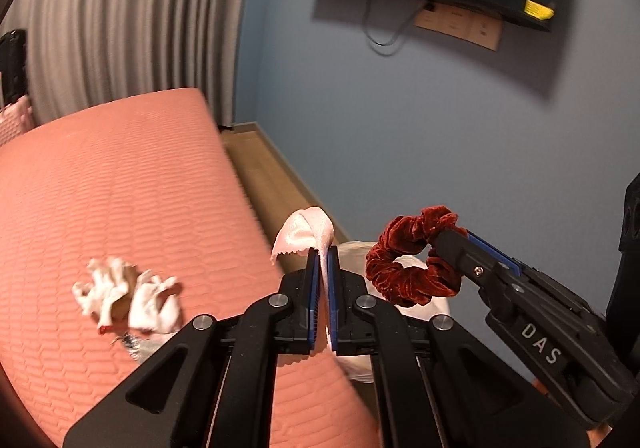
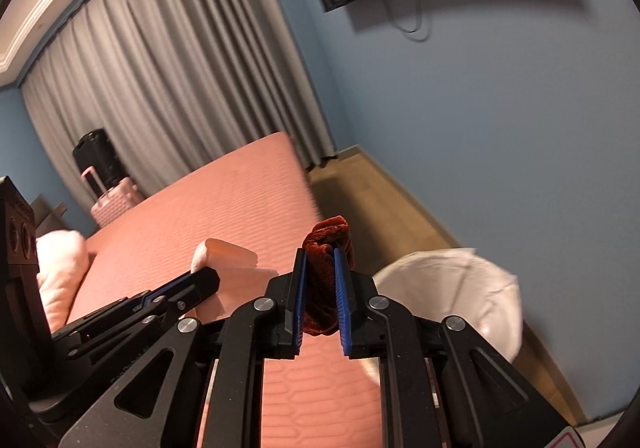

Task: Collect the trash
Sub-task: 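Carry both items over the wastebasket and open both tools to drop them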

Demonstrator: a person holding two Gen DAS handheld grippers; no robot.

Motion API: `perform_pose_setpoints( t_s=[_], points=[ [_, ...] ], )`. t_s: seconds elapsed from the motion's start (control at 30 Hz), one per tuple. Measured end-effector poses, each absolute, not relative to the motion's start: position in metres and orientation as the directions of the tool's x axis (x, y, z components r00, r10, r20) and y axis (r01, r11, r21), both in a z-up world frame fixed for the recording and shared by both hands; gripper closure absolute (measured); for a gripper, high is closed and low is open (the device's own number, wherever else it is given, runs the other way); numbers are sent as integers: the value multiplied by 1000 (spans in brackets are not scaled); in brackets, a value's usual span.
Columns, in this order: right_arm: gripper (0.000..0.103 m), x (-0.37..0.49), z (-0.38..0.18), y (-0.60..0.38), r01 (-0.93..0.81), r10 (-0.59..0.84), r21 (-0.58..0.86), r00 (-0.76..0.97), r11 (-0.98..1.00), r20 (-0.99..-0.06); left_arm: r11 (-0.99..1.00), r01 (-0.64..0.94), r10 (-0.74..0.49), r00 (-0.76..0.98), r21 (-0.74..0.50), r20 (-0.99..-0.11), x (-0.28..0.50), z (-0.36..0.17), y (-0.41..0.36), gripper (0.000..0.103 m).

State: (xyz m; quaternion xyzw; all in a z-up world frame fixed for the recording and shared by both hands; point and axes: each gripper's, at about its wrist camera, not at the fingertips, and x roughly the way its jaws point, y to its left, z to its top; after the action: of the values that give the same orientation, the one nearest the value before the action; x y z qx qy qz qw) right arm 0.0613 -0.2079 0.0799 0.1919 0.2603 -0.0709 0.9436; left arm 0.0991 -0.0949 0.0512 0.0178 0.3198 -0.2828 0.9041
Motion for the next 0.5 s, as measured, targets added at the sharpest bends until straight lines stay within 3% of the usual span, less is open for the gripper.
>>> perform_pose_setpoints(
  t_s=[0.5],
  points=[
    [91, 42, 64, -285, 345, -128, 321, 831, 882, -542, 757, 639, -561, 527, -137, -638, 96, 35, -170, 98]
  ],
)
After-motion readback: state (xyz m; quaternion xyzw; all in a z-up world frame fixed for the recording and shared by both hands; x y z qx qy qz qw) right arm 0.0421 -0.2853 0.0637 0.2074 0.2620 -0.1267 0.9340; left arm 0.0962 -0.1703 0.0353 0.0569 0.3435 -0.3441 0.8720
